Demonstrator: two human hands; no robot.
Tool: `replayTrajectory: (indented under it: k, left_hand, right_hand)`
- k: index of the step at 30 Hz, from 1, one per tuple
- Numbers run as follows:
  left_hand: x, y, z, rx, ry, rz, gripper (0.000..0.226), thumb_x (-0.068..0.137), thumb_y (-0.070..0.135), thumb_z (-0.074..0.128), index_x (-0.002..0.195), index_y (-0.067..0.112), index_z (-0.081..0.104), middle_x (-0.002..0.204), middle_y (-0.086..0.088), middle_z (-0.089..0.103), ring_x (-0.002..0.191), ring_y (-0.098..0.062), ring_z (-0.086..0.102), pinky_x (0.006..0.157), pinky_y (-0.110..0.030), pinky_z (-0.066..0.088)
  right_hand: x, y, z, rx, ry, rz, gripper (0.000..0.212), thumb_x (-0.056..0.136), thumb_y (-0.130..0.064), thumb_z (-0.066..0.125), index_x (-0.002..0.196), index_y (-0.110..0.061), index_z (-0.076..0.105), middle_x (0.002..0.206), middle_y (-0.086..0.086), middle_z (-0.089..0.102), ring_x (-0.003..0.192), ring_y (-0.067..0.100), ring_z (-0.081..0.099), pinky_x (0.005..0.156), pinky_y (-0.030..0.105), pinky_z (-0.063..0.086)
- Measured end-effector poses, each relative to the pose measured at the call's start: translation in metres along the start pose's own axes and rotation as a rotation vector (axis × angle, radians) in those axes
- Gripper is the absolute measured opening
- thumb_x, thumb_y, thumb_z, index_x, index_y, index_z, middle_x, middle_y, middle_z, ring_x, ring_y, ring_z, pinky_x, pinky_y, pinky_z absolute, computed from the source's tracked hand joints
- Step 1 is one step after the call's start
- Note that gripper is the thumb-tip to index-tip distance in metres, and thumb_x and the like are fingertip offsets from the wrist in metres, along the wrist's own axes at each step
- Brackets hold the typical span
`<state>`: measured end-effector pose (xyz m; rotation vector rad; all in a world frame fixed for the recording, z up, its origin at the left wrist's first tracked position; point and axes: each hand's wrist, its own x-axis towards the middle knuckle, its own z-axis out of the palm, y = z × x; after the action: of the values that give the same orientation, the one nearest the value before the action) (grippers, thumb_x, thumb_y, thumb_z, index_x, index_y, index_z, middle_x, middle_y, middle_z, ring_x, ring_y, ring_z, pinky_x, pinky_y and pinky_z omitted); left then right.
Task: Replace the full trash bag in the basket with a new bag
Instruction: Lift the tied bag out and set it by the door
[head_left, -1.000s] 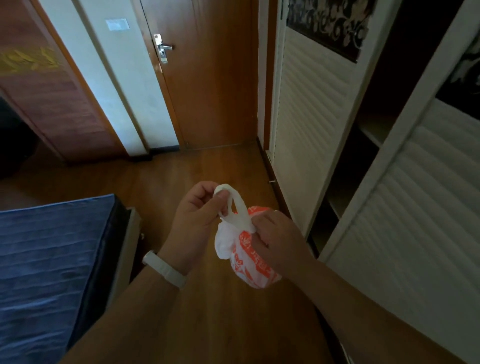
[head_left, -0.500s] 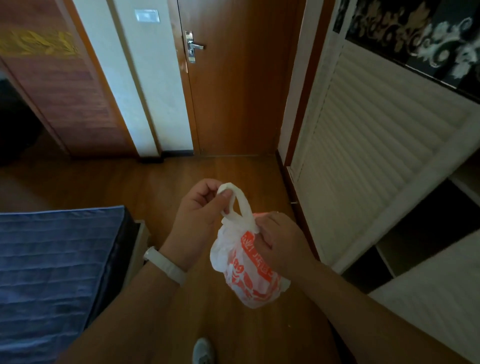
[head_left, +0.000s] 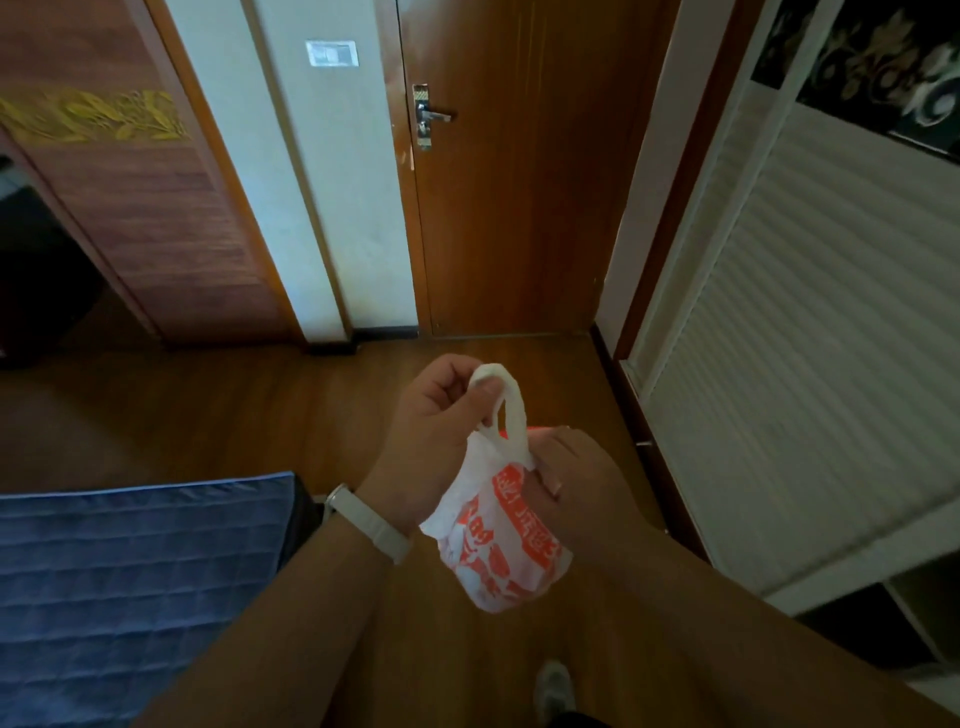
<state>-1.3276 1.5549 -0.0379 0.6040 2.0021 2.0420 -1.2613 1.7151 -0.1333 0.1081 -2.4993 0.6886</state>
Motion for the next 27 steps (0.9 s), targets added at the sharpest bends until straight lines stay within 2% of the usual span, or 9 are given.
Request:
replayTrajectory:
  k: [3,6,9,13,17,19,22,24,27]
  left_hand:
    - [0.032,-0.008,-0.012,0.019,0.019,-0.013,0.006,0.094,0.018,0.057,0.094,0.017,0.063,0.08,0.008,0.067,0.079,-0.012,0.064,0.07,-0.021,0.054]
    - [0.066,-0.018,-0.022,0.052,0.031,-0.023,0.007,0.093,0.016,0.058,0.09,0.019,0.064,0.081,0.005,0.067,0.08,-0.015,0.065,0.071,-0.022,0.055]
    - [0.11,-0.026,-0.03,0.032,0.062,-0.064,0.01,0.093,0.014,0.058,0.088,0.02,0.064,0.08,0.004,0.067,0.08,-0.017,0.064,0.072,-0.025,0.054]
    - [0.177,-0.032,-0.034,0.029,0.095,-0.087,0.012,0.093,0.011,0.057,0.088,0.019,0.064,0.078,0.006,0.067,0.076,-0.012,0.065,0.071,-0.024,0.054]
    - [0.251,-0.032,-0.031,0.036,0.122,-0.118,0.013,0.093,0.01,0.058,0.088,0.019,0.064,0.076,0.008,0.068,0.073,-0.009,0.065,0.069,-0.022,0.055]
    - [0.286,-0.033,-0.03,0.059,0.123,-0.099,0.013,0.092,0.009,0.059,0.087,0.019,0.065,0.076,0.006,0.068,0.073,-0.01,0.065,0.071,-0.024,0.056]
    - [0.332,-0.036,-0.032,0.089,0.108,-0.064,0.011,0.092,0.011,0.059,0.087,0.017,0.066,0.078,0.002,0.067,0.077,-0.016,0.064,0.075,-0.026,0.057]
    - [0.357,-0.039,-0.032,0.077,0.1,-0.071,0.01,0.093,0.011,0.058,0.088,0.015,0.066,0.08,0.001,0.067,0.077,-0.016,0.065,0.075,-0.026,0.057]
    - [0.39,-0.042,-0.031,0.041,0.101,-0.074,0.01,0.092,0.009,0.058,0.088,0.013,0.066,0.078,0.001,0.068,0.075,-0.015,0.065,0.074,-0.025,0.056]
  right_hand:
    - [0.021,0.014,0.024,-0.004,-0.021,0.01,0.04,0.097,-0.053,0.041,0.105,-0.02,0.063,0.101,-0.003,0.071,0.087,0.012,0.066,0.086,0.016,0.046]
    - [0.048,0.035,0.049,0.025,-0.03,0.013,0.043,0.098,-0.056,0.039,0.104,-0.02,0.063,0.102,-0.004,0.071,0.088,0.012,0.067,0.085,0.022,0.053]
    - [0.085,0.057,0.074,0.04,-0.035,0.008,0.041,0.098,-0.055,0.04,0.105,-0.021,0.062,0.102,-0.003,0.071,0.087,0.013,0.067,0.085,0.022,0.052]
    - [0.145,0.091,0.098,0.051,-0.072,0.014,0.042,0.098,-0.059,0.034,0.11,-0.026,0.058,0.108,-0.006,0.069,0.092,0.013,0.066,0.089,0.023,0.048]
    - [0.206,0.13,0.111,0.072,-0.094,-0.007,0.041,0.098,-0.059,0.036,0.113,-0.027,0.055,0.111,-0.005,0.069,0.095,0.014,0.067,0.092,0.029,0.052]
    - [0.235,0.15,0.114,0.084,-0.099,-0.017,0.046,0.098,-0.059,0.034,0.111,-0.023,0.059,0.109,-0.004,0.07,0.093,0.015,0.068,0.091,0.024,0.05]
    - [0.277,0.175,0.114,0.108,-0.106,-0.02,0.048,0.097,-0.057,0.034,0.108,-0.019,0.061,0.106,-0.001,0.07,0.091,0.017,0.068,0.091,0.012,0.035]
    - [0.298,0.19,0.116,0.114,-0.111,-0.021,0.047,0.097,-0.056,0.035,0.108,-0.019,0.061,0.106,0.0,0.07,0.091,0.018,0.068,0.09,0.014,0.036]
    - [0.322,0.206,0.121,0.113,-0.108,0.003,0.048,0.097,-0.058,0.033,0.109,-0.02,0.06,0.107,-0.001,0.07,0.092,0.018,0.068,0.089,0.024,0.045]
